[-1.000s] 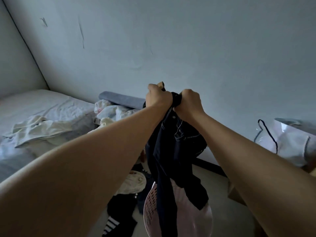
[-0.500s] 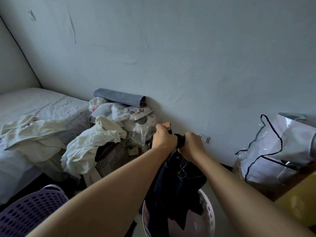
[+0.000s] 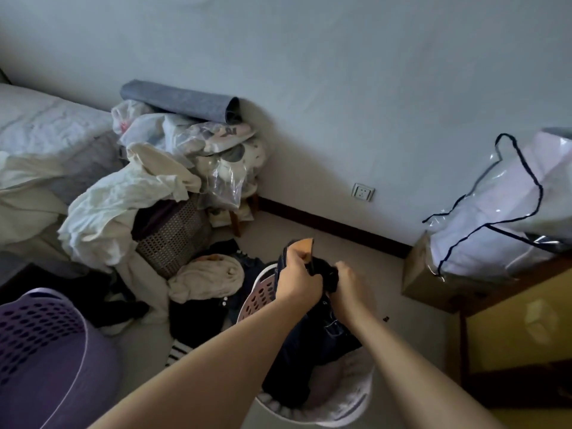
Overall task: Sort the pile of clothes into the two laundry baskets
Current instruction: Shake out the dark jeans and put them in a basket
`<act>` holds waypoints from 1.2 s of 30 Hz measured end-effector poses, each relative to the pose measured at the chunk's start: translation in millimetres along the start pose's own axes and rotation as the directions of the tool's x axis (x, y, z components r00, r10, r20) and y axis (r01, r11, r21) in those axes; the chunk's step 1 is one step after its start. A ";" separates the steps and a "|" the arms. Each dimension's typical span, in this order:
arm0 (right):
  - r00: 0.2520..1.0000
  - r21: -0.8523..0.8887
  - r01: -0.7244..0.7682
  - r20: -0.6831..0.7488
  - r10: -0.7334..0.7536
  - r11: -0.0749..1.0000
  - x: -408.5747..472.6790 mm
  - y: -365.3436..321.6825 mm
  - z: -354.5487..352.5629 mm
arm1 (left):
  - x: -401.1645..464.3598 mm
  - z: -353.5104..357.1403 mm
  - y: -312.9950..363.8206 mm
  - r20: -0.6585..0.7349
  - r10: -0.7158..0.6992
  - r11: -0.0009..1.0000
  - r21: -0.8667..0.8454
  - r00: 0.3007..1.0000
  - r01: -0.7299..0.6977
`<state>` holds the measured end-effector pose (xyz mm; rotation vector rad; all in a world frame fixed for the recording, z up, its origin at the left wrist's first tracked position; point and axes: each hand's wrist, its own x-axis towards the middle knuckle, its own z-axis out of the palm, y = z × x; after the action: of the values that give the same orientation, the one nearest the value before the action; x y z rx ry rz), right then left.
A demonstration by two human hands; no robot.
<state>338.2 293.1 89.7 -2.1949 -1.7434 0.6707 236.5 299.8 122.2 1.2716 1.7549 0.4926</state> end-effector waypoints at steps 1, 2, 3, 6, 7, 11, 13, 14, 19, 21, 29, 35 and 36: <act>0.999 0.013 -0.014 0.029 0.013 1.000 3.2 8.4 15.6 | 8.2 8.2 -12.1 0.027 -0.018 0.999 0.033 0.999 0.017; 0.997 0.010 -0.028 0.071 0.027 1.000 6.4 16.7 30.9 | 15.8 15.7 -24.5 0.062 -0.040 0.997 0.063 0.997 0.036; 0.990 -0.019 -0.043 0.131 0.045 0.999 8.8 25.8 49.0 | 23.3 24.8 -40.0 0.103 -0.065 0.995 0.088 0.993 0.056; 0.954 -0.149 -0.072 0.277 0.111 0.986 9.4 38.7 82.1 | 33.8 40.2 -77.8 0.190 -0.124 0.980 0.177 0.974 0.091; 0.944 -0.154 -0.070 0.308 0.115 0.986 8.1 40.2 89.5 | 35.0 43.5 -88.3 0.206 -0.142 0.974 0.205 0.968 0.099; 0.918 -0.173 -0.034 0.385 0.100 0.984 3.9 41.1 108.2 | 35.2 49.5 -113.9 0.216 -0.215 0.957 0.240 0.952 0.162; 0.916 -0.172 -0.033 0.389 0.099 0.985 2.3 38.1 109.7 | 33.7 47.2 -117.9 0.204 -0.224 0.953 0.250 0.953 0.170; 0.917 -0.171 -0.031 0.387 0.096 0.985 1.2 35.5 108.8 | 32.7 44.7 -119.0 0.196 -0.223 0.953 0.249 0.955 0.171; 0.925 -0.167 0.046 0.379 0.021 0.985 -11.6 12.6 96.9 | 17.9 20.6 -118.8 0.146 -0.218 0.958 0.221 0.965 0.183; 0.921 -0.168 0.079 0.389 -0.008 0.983 -20.9 -2.7 93.2 | 6.8 7.1 -123.0 0.116 -0.235 0.958 0.194 0.965 0.210; 0.851 -0.166 0.297 0.492 -0.182 0.940 -72.4 -90.9 123.5 | -41.9 -70.1 -180.9 -0.048 -0.337 0.941 0.021 0.940 0.338; 0.761 -0.162 0.469 0.574 -0.304 0.868 -126.8 -153.7 181.7 | -84.0 -128.3 -263.2 -0.133 -0.445 0.895 -0.102 0.885 0.435; 0.750 -0.159 0.483 0.582 -0.313 0.861 -134.4 -159.5 189.4 | -90.0 -134.4 -273.4 -0.141 -0.457 0.888 -0.127 0.878 0.441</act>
<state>84.5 187.4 28.1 -1.7728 -2.6702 1.0365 -18.3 133.9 30.0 0.7337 2.0671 0.4093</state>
